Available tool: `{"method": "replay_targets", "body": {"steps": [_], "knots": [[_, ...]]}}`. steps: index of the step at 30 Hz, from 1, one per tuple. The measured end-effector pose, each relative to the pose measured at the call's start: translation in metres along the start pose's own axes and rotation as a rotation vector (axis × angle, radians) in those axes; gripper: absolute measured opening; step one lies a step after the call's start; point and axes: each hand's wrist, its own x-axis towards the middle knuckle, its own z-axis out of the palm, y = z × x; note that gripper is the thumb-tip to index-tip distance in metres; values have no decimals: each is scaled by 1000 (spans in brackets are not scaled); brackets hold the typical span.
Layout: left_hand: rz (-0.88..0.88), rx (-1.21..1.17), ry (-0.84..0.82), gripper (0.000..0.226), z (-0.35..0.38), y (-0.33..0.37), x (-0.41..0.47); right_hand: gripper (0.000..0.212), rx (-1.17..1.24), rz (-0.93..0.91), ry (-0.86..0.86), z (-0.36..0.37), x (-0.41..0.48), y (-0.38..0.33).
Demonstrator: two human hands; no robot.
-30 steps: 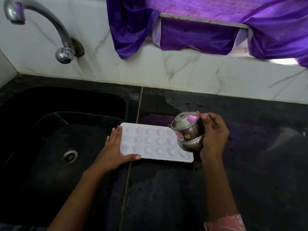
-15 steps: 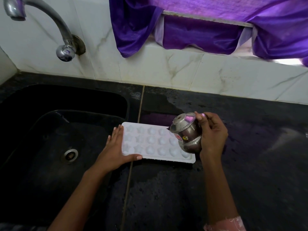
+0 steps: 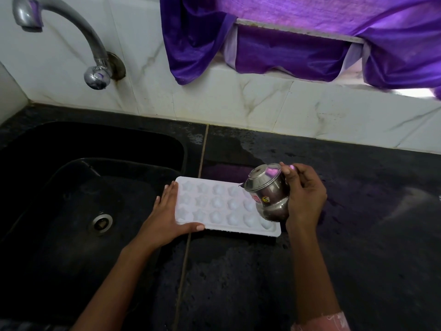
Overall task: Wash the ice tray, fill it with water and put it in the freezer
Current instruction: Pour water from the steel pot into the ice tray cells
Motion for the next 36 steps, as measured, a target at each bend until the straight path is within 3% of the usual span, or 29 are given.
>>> {"method": "replay_targets", "body": {"steps": [3, 10, 24, 36], "knots": [[-2, -4, 3, 152, 0, -1, 1, 22, 23, 34, 15, 1, 0, 1], [-8, -8, 9, 152, 0, -3, 2, 23, 142, 71, 10, 7, -1, -2], [2, -8, 3, 140, 2, -4, 1, 20, 71, 59, -97, 24, -3, -6], [-3, 5, -1, 149, 2, -5, 3, 22, -21, 9, -118, 23, 0, -10]]}}
